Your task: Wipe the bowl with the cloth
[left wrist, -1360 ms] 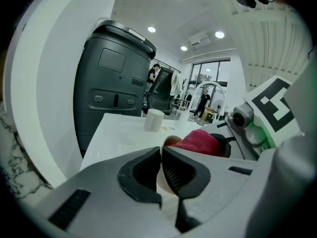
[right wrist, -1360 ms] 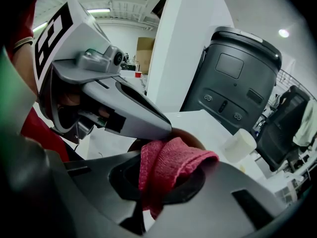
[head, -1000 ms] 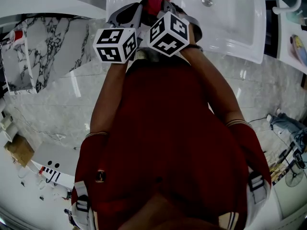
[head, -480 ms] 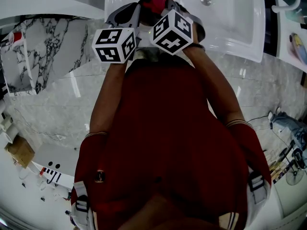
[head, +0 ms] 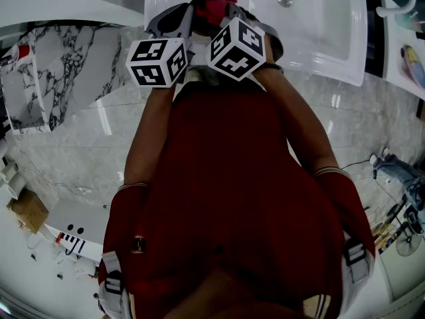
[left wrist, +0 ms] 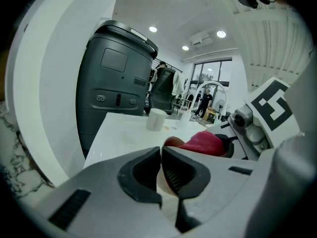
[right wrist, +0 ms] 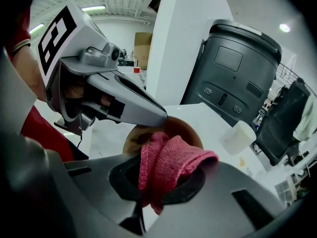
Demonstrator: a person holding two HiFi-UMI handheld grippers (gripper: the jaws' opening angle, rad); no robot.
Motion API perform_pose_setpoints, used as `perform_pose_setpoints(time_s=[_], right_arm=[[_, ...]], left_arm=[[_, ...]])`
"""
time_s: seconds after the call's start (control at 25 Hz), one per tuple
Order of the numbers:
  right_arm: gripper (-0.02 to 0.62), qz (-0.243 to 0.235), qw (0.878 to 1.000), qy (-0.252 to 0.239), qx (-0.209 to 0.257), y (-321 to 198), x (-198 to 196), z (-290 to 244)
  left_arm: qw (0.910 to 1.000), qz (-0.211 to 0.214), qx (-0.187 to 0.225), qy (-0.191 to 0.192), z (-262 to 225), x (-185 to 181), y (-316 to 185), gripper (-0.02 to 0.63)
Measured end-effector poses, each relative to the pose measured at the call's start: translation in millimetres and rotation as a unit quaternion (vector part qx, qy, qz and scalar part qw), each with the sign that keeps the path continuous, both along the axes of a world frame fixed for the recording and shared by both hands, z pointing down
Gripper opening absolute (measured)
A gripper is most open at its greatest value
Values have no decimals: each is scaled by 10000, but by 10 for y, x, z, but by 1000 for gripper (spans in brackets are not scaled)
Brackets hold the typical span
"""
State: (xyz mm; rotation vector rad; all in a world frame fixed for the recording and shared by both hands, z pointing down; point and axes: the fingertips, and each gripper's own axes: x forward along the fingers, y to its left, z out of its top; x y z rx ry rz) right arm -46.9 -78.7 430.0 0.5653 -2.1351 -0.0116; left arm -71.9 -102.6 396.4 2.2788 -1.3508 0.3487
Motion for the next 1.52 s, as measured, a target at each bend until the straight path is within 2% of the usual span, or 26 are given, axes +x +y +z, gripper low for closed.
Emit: perform_pose_setpoints(time_s=[0.48,1.52], right_arm=[[29,-201,9997,-83,-55,85,-153,3],[29,120,9997,-171,125,-120,-67,-43]], left_arm=[[9999,13,-66,86,26,-16,10,21],[9996,-27,-205,185,77,-57,33,21]])
